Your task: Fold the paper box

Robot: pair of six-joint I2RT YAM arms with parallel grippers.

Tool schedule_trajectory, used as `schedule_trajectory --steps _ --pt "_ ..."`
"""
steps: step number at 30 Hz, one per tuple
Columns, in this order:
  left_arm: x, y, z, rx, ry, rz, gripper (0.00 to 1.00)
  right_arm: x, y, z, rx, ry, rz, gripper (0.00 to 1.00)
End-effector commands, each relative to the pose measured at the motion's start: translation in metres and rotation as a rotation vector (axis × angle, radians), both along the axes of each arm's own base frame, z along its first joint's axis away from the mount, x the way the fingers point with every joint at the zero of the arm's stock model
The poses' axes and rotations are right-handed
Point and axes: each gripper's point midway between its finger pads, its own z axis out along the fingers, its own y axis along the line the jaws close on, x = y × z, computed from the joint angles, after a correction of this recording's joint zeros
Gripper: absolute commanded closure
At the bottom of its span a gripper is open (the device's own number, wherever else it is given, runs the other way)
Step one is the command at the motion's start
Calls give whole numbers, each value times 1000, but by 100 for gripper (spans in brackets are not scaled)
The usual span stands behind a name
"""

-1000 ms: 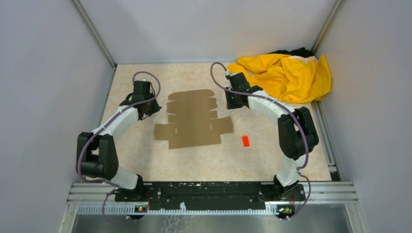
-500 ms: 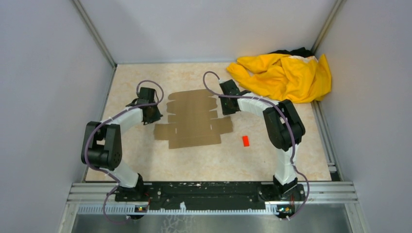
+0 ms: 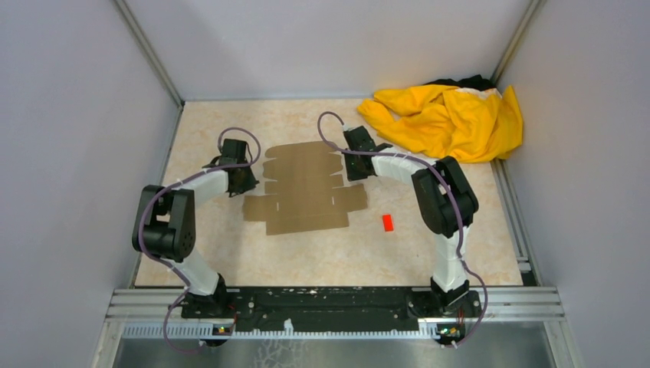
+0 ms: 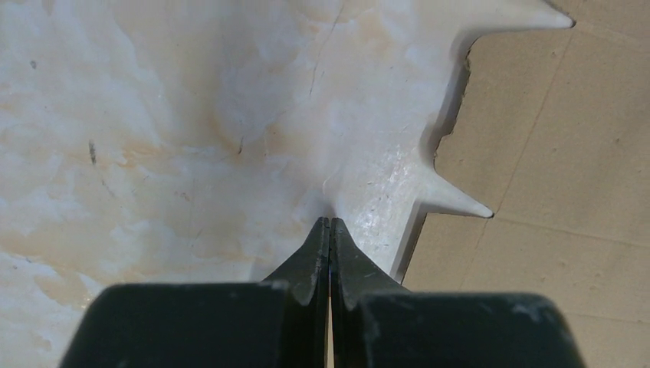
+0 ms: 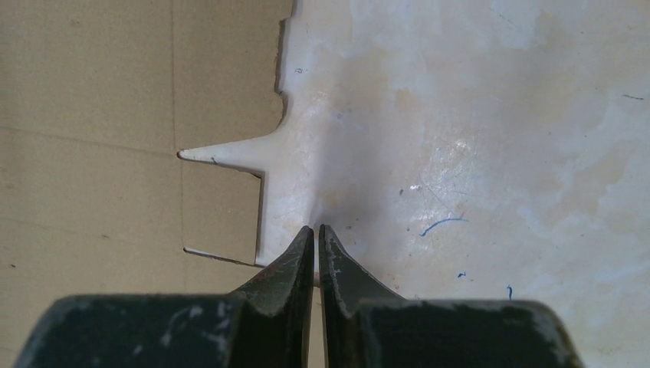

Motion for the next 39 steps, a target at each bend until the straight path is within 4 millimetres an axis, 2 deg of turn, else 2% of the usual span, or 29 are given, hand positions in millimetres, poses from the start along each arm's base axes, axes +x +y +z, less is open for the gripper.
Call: schedule_trajectory --steps 1,6,17,31,39 --pt "-6 -6 -19 1 42 -32 100 7 16 10 44 -47 6 93" --pt "-6 -19 -23 -24 48 -71 100 3 21 8 56 -40 15 93" --pt "-9 -30 -23 -72 58 -102 100 -5 26 0 38 -29 32 93" --pt "-13 -29 -28 -67 78 -103 100 -1 17 -6 -7 -37 -11 93" --pt "-18 -18 -35 -8 109 -88 100 3 8 -9 -53 -47 -48 93"
